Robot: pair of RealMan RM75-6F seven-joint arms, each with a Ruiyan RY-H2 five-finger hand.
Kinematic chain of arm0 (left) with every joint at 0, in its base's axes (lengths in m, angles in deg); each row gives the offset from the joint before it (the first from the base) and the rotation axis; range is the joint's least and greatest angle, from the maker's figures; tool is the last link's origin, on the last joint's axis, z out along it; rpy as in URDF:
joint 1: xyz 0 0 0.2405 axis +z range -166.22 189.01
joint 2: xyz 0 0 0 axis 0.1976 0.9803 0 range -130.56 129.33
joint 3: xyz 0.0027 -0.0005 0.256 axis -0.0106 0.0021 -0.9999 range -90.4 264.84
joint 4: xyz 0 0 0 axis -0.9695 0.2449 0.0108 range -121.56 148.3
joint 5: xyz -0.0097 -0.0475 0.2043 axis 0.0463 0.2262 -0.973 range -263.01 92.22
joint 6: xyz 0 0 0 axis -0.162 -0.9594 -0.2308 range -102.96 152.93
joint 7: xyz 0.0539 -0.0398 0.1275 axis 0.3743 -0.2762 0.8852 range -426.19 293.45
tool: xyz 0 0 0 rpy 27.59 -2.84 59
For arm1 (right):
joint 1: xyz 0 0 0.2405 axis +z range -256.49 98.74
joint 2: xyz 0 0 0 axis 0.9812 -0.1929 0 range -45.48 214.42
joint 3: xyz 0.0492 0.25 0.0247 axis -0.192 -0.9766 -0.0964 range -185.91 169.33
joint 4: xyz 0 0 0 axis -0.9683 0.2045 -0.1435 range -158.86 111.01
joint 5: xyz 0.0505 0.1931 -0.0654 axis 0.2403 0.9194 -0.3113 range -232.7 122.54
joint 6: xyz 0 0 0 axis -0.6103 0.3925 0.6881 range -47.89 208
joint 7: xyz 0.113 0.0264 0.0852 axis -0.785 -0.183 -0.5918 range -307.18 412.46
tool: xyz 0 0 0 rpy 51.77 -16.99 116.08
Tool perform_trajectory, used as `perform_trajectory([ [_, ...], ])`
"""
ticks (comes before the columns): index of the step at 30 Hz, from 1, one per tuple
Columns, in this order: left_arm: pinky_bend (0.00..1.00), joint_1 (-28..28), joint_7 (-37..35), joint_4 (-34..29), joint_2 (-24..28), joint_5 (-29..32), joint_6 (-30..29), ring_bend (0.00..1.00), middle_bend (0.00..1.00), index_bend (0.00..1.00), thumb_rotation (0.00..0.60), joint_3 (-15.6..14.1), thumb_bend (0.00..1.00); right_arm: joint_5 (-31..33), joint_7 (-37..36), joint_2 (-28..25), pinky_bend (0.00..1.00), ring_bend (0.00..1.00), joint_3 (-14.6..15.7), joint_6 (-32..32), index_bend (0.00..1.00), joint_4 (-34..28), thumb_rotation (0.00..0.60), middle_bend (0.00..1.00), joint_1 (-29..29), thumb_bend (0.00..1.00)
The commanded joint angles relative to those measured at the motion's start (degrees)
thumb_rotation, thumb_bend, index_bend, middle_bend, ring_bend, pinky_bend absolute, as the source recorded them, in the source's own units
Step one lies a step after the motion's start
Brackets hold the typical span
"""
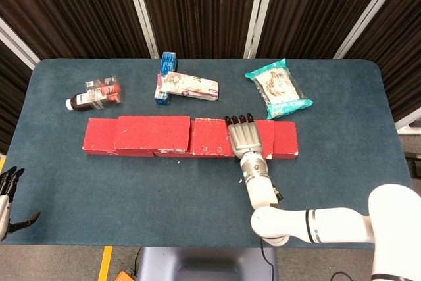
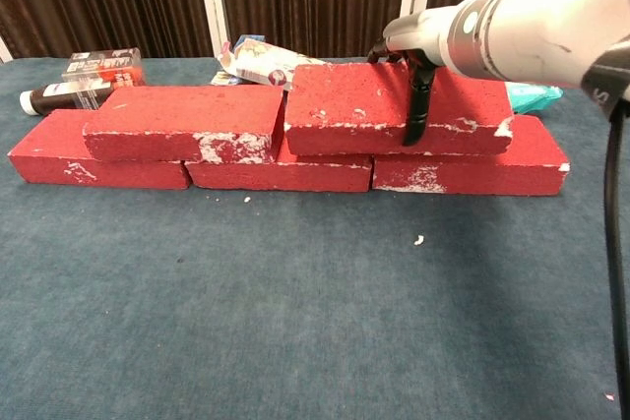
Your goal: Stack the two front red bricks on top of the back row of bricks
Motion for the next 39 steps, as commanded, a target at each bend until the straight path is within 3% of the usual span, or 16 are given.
perform_trajectory([
  [1, 0.04, 0.00, 0.07, -0.07, 0.03, 0.10, 0.10, 0.00, 0.00, 0.00, 0.600, -0.02, 0.18, 0.81, -0.36, 0.04, 0.00, 0.20, 0.30, -0.33, 0.28, 0.59, 0.600, 0.28, 0.56, 0.44],
  [12, 0.04, 0.19, 1.30, -0.70, -0.19, 0.26, -0.28, 0.00, 0.00, 0.00, 0.600, -0.10, 0.18, 8.20, 0.80, -1.42, 0.00, 0.20, -0.67, -5.49, 0.29, 4.92, 0.600, 0.28, 3.42, 0.44],
  [21, 0.04, 0.50, 2.38, -1.21, -0.43, 0.61, -0.88, 0.00, 0.00, 0.00, 0.600, -0.02, 0.18, 14.81, 2.13, -5.08, 0.00, 0.20, -0.83, -14.99, 0.31, 8.91, 0.600, 0.28, 5.50, 0.45],
  [31, 0.04, 0.65, 4.33, -2.05, -1.00, 1.90, -1.21, 0.00, 0.00, 0.00, 0.600, 0.34, 0.18, 11.79, -0.49, -7.40, 0.00, 0.21, 3.57, -25.72, 0.31, 13.02, 0.600, 0.28, 6.89, 0.46],
  [39, 0.04, 0.54, 4.44, -2.19, -0.88, 2.19, -0.79, 0.00, 0.00, 0.00, 0.600, 0.34, 0.18, 11.66, -4.10, -7.11, 0.00, 0.21, 6.86, -25.93, 0.31, 13.93, 0.600, 0.28, 8.89, 0.46],
])
